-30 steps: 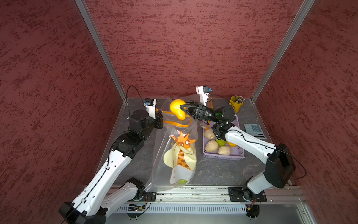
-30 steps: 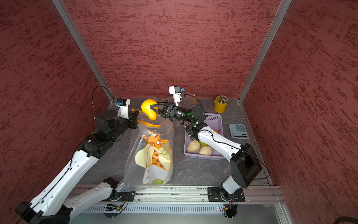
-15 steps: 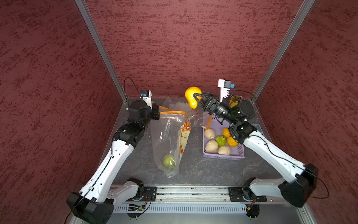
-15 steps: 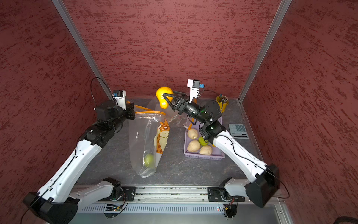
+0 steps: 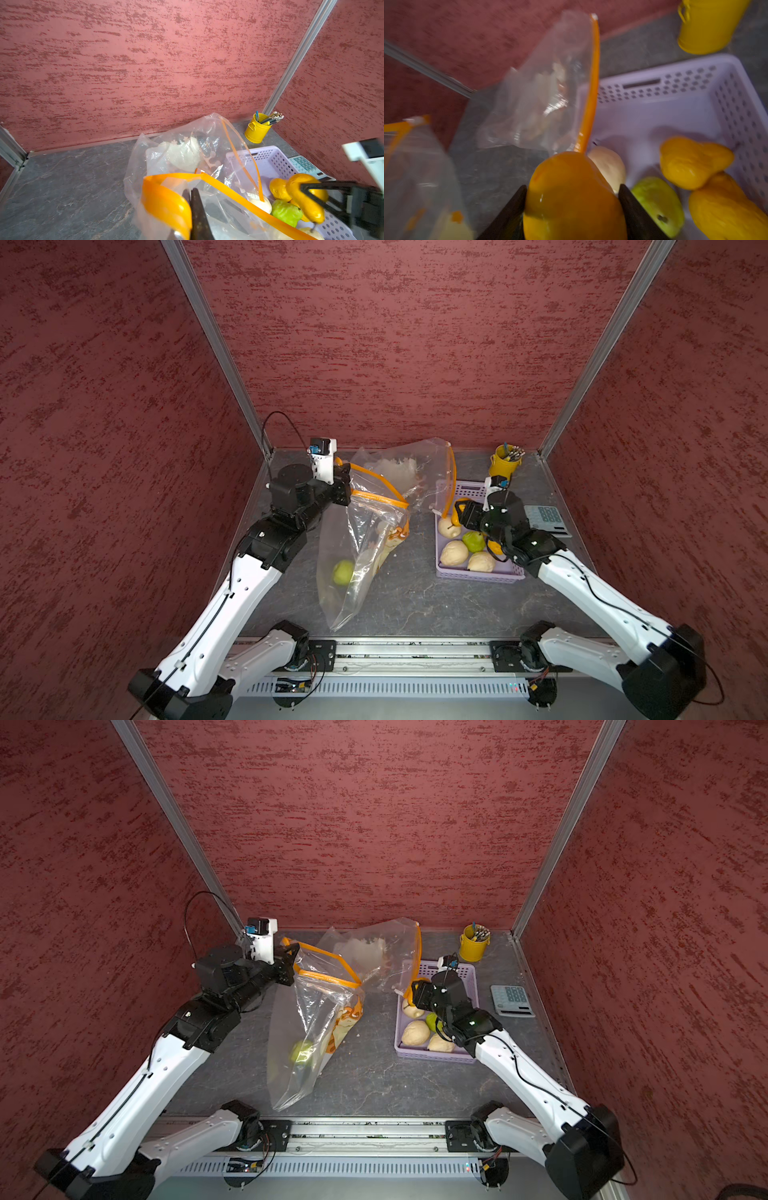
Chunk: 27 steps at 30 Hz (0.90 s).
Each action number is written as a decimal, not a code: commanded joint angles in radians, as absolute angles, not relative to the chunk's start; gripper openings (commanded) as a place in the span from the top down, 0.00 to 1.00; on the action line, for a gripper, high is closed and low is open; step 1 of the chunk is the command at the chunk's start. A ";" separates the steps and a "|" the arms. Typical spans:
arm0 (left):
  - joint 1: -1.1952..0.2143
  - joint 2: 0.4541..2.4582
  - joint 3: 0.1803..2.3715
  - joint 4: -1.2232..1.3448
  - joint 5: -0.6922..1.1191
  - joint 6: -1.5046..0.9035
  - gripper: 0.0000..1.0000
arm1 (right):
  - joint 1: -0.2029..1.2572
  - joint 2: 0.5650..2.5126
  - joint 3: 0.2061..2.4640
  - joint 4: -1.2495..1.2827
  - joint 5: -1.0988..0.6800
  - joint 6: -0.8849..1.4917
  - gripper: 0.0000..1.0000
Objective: Open the zip-top bag and take out the pear
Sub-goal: Place the pear in the basket.
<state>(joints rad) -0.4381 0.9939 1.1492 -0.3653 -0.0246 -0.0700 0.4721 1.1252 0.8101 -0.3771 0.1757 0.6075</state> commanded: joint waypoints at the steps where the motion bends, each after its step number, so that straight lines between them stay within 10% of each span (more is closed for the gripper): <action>1: -0.481 0.962 1.132 -0.344 -0.055 -0.062 1.00 | 0.426 1.110 0.780 -0.408 0.206 0.676 0.71; 10: -0.564 0.920 1.096 -0.355 -0.054 -0.048 1.00 | 0.431 1.073 0.925 -0.323 -0.107 0.569 0.12; 14: -0.587 0.896 1.067 -0.352 -0.060 -0.057 1.00 | 0.451 1.154 1.173 -0.515 -0.180 0.532 0.09; 18: -0.598 0.874 1.048 -0.354 -0.040 -0.081 1.00 | 0.515 1.182 1.235 -0.368 -0.357 0.549 0.22; 22: -0.609 0.854 1.023 -0.348 -0.050 -0.099 1.00 | 0.573 1.307 1.329 -0.219 -0.594 0.643 0.69; 27: -0.613 0.842 1.022 -0.353 -0.038 -0.108 1.00 | 0.615 1.506 1.436 -0.226 -0.712 0.695 0.79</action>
<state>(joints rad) -0.6071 0.8547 1.0260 -0.3580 -0.0494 -0.0933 0.6022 1.4342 1.3968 -0.2497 -0.5678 0.6479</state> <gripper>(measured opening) 0.046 0.217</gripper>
